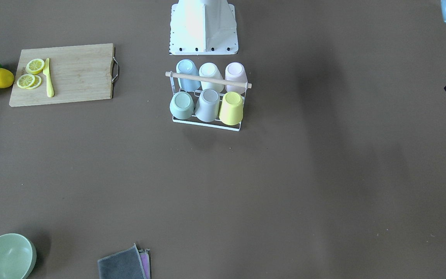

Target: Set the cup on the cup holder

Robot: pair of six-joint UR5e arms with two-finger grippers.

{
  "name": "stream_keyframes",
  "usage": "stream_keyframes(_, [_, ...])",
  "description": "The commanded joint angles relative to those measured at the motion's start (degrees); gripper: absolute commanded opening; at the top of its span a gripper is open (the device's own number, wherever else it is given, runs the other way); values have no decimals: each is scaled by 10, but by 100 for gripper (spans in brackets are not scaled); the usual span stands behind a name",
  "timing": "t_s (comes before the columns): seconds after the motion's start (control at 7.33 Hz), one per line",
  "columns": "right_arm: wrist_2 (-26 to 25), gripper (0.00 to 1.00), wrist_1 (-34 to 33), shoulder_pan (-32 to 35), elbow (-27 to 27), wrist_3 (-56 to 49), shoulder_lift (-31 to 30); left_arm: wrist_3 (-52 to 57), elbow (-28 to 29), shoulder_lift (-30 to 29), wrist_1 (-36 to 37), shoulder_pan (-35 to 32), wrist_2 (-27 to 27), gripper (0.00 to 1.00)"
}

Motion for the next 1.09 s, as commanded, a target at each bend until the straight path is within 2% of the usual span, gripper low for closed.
stream_keyframes(0.0, [1, 100, 1, -5, -1, 0, 4, 19, 61, 19, 4, -65, -53, 98])
stream_keyframes(0.14, [1, 100, 1, -5, 0, 0, 3, 52, 71, 17, 19, -84, -45, 98])
stream_keyframes(0.27, [0, 100, 1, -5, 0, 0, -1, 89, 71, 13, 68, -90, -32, 98])
stream_keyframes(0.41, [0, 100, 1, -5, 0, 0, -2, 111, 67, -2, 104, -96, 5, 98])
stream_keyframes(0.68, [-2, 100, 2, -11, 0, 0, 3, 112, 63, -68, 189, -95, 16, 98])
stream_keyframes(0.82, [-19, 100, 2, -25, 0, 0, 11, 111, 63, -106, 233, -94, 21, 98])
stream_keyframes(0.95, [-27, 100, 5, -26, 1, 0, 20, 112, 63, -122, 244, -93, 21, 98])
